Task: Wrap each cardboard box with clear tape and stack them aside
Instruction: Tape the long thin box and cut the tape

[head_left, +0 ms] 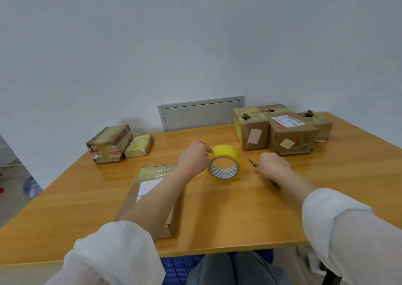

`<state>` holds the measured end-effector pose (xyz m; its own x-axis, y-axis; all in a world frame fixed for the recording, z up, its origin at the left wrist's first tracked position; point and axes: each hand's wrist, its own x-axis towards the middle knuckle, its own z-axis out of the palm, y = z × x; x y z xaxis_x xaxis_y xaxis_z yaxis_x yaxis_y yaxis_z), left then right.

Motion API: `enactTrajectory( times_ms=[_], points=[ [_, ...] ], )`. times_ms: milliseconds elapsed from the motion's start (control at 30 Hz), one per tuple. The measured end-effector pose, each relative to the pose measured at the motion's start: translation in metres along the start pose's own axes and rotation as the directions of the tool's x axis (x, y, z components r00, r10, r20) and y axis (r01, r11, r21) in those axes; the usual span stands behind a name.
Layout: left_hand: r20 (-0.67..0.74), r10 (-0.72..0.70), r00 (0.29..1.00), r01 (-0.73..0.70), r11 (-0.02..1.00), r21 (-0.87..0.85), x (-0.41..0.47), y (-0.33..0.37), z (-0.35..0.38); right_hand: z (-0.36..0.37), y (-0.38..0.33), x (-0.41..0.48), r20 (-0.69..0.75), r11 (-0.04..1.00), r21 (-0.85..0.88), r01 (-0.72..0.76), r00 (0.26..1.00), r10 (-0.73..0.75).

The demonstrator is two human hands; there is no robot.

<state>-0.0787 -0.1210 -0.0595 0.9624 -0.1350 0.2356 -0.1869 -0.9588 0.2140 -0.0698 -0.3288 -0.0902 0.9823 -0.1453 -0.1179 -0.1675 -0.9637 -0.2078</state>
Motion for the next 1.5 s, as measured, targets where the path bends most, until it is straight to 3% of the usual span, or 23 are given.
enactTrajectory(
  times_ms=[233,367,433,500,567,700,833,900,967,1067,1167,1300,1500],
  points=[
    [0.006,-0.028,1.000,0.029,0.996,-0.088,0.001,0.011,0.001,0.018,0.014,-0.003,0.011,0.998,-0.009,-0.063,0.998,0.063],
    [-0.088,-0.100,0.991,0.069,0.950,-0.303,0.003,0.006,-0.004,0.005,0.005,-0.001,-0.113,0.964,0.266,0.031,0.994,-0.001],
    [-0.103,-0.217,0.971,0.136,0.850,-0.509,0.005,0.001,-0.012,-0.009,-0.010,-0.003,-0.223,0.863,0.474,0.176,0.972,-0.076],
    [0.000,-0.300,0.954,0.201,0.639,-0.742,0.004,0.000,-0.020,-0.022,-0.032,-0.012,-0.323,0.767,0.554,0.324,0.933,-0.160],
    [0.116,-0.295,0.948,0.255,0.490,-0.834,0.000,0.002,-0.027,-0.029,-0.054,-0.022,-0.385,0.755,0.500,0.425,0.889,-0.246],
    [0.189,-0.277,0.942,0.291,0.391,-0.873,-0.004,0.004,-0.033,-0.019,-0.088,-0.034,-0.443,0.756,0.364,0.544,0.815,-0.373],
    [0.147,-0.366,0.919,0.302,0.412,-0.860,-0.007,-0.008,-0.036,-0.011,-0.097,-0.033,-0.428,0.685,0.390,0.616,0.779,-0.458],
    [0.097,-0.433,0.896,0.301,0.434,-0.849,-0.006,-0.020,-0.038,-0.017,-0.093,-0.026,-0.441,0.744,0.325,0.584,0.789,-0.427],
    [0.044,-0.457,0.888,0.323,0.554,-0.767,-0.006,-0.035,-0.037,-0.024,-0.091,-0.014,-0.380,0.841,0.180,0.510,0.825,-0.418],
    [0.078,-0.411,0.908,0.391,0.770,-0.505,-0.010,-0.054,-0.028,-0.025,-0.104,-0.004,-0.160,0.896,-0.028,0.444,0.882,-0.442],
    [0.107,-0.386,0.916,0.399,0.860,-0.318,-0.012,-0.067,-0.010,-0.020,-0.120,0.001,-0.009,0.896,-0.183,0.404,0.911,-0.413],
    [0.060,-0.377,0.924,0.382,0.917,-0.118,-0.013,-0.071,0.005,-0.024,-0.123,0.007,-0.002,0.911,-0.112,0.398,0.916,-0.401],
    [0.079,-0.394,0.916,0.398,0.916,-0.045,-0.012,-0.073,0.011,-0.017,-0.105,0.000,-0.009,0.921,-0.096,0.377,0.925,-0.380]
  ],
)
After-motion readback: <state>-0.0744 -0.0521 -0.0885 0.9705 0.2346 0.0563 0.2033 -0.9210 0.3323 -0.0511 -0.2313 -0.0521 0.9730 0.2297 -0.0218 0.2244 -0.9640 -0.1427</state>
